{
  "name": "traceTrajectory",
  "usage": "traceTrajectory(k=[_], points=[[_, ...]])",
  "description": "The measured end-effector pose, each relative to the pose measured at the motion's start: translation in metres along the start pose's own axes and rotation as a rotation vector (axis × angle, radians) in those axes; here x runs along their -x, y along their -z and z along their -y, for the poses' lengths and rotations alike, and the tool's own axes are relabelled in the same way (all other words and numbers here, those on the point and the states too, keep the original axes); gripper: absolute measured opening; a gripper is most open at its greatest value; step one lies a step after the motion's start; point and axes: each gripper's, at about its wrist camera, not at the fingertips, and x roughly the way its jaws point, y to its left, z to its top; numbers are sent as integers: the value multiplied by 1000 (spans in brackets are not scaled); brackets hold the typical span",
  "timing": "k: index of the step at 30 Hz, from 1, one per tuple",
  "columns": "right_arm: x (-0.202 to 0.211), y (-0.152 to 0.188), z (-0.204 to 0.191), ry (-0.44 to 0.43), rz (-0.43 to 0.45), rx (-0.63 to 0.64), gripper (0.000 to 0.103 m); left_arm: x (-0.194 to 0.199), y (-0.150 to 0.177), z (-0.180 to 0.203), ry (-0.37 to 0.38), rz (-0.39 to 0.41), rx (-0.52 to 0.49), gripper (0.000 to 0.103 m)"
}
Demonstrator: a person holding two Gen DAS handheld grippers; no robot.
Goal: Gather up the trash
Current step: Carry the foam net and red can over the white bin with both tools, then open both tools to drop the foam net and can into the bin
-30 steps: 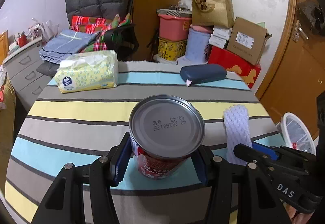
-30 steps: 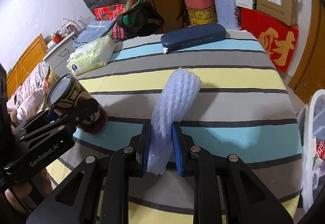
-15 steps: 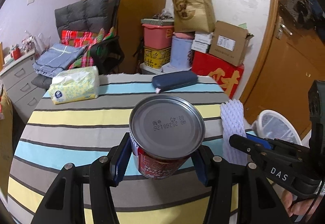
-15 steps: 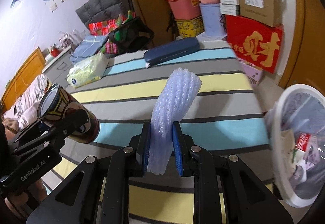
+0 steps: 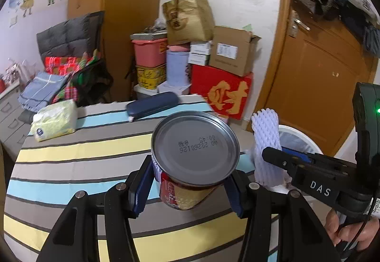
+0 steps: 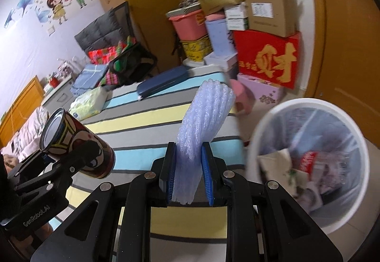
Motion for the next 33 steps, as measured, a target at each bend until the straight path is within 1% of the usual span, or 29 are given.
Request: traceTrajectory(k=[10,15,19,24,27,30,33], points=[[29,2,45,66,49,-61,22,-7,-5,68,89,-2,-61,55],[39,5,74,101,47,-93,22,-18,-5,102,135,-23,-87,55],[44,9,98,143,36,-128,22,-32,-2,130,178,-54,-106,55],[42,14,119,176,-1,-144,22,-49,5,159,217,-94,-128,55],[39,17,131,188,-24,-145,22,-61,9,171,224,-119,-140,55],[34,19,139,207,-57,-125,22,-72,12,177,236,-141,-138,55],[28,20,140,239,-86,-73,23,-83,15,182,235,-164,-137,55]])
